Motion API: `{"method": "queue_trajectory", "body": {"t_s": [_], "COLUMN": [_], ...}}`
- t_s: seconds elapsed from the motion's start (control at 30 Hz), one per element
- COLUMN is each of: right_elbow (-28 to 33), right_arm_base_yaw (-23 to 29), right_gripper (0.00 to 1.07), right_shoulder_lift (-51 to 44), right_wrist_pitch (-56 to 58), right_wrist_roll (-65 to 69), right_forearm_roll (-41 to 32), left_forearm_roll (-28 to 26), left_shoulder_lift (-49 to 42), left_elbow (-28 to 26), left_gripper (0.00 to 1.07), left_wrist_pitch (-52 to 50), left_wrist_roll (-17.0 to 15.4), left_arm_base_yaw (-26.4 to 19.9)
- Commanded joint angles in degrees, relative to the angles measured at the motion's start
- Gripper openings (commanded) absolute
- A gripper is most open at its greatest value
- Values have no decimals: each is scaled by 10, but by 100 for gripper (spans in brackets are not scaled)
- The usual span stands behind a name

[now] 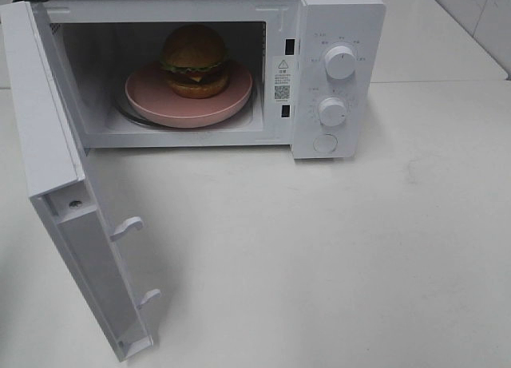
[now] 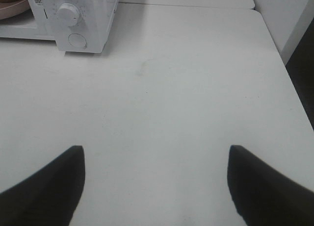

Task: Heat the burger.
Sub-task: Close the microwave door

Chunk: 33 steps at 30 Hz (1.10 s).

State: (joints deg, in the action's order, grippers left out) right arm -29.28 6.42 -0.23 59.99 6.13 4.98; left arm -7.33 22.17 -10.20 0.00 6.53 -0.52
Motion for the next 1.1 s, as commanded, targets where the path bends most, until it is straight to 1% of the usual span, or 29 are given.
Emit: {"method": "queue_trajectory", "body": {"t_s": [0.03,0.13,0.2,0.23,0.27,0.33,0.37,0.43,0.47,0.5,0.53,0.57,0.6,0.63,0.67,0.7,0.73,0.77,0.8,0.83,0.87,0.9,0.93,0.97,1.0,1.03,1.07,1.1], "right_elbow": [1,1,1,1,1,1,1,1,1,1,1,1,1,1,1,1,1,1,1,1,1,1,1,1,1,1,1,1], "right_arm_base_yaw": [-3,-3,-3,-3,-3,-3,-3,-3,-3,-3,-3,-3,-3,-3,-3,-3,-3,-3,-3,-3,-3,-3,-3,-3,-3,-3,-3,-3], "right_gripper": [76,76,76,76,76,76,76,76,76,76,76,76,76,76,76,76,76,76,76,76,76,76,76,76,76,76,76,76], "right_shoulder_lift": [-15,-15,-15,-15,-15,-15,-15,-15,-15,-15,-15,-15,-15,-15,-15,-15,-15,-15,-15,-15,-15,-15,-15,-15,-15,-15,-15,-15], "right_wrist_pitch": [-3,-3,-3,-3,-3,-3,-3,-3,-3,-3,-3,-3,-3,-3,-3,-3,-3,-3,-3,-3,-3,-3,-3,-3,-3,-3,-3,-3], "right_wrist_roll": [-5,-5,-5,-5,-5,-5,-5,-5,-5,-5,-5,-5,-5,-5,-5,-5,-5,-5,-5,-5,-5,-5,-5,-5,-5,-5,-5,-5], "right_forearm_roll": [-2,-2,-2,-2,-2,-2,-2,-2,-2,-2,-2,-2,-2,-2,-2,-2,-2,-2,-2,-2,-2,-2,-2,-2,-2,-2,-2,-2], "left_forearm_roll": [-6,-6,-5,-5,-5,-5,-5,-5,5,5,15,36,36,55,55,68,103,127,127,173,173,218,236,236,271,285,285,299], "left_shoulder_lift": [4,25,66,66,105,121,159,173,207,207,223,249,249,273,273,286,308,319,319,339,339,359,368,368,392,405,405,431], "left_elbow": [9,10,10,10,10,10,10,10,10,10,10,10,10,10,10,10,10,10,10,10,10,10,10,10,9,9,9,9], "left_gripper": [0,0,0,0,0,0,0,0,0,0,0,0,0,0,0,0,0,0,0,0,0,0,0,0,0,0,0,0], "left_wrist_pitch": [-50,-54,-72,-72,-93,-103,-127,-140,-167,-167,-179,-200,-200,-221,-221,-232,-256,-270,-270,-301,-301,-329,-344,-344,-379,-395,-395,-423], "left_wrist_roll": [1,1,1,1,1,-1,-6,-10,-21,-21,-28,-47,-47,-76,-76,-97,-136,-153,-153,-182,-182,-212,-225,-225,-249,-258,-258,-266], "left_arm_base_yaw": [2,2,2,2,2,2,2,2,2,2,2,2,2,2,2,2,2,2,2,2,2,2,2,2,2,2,2,2]}}
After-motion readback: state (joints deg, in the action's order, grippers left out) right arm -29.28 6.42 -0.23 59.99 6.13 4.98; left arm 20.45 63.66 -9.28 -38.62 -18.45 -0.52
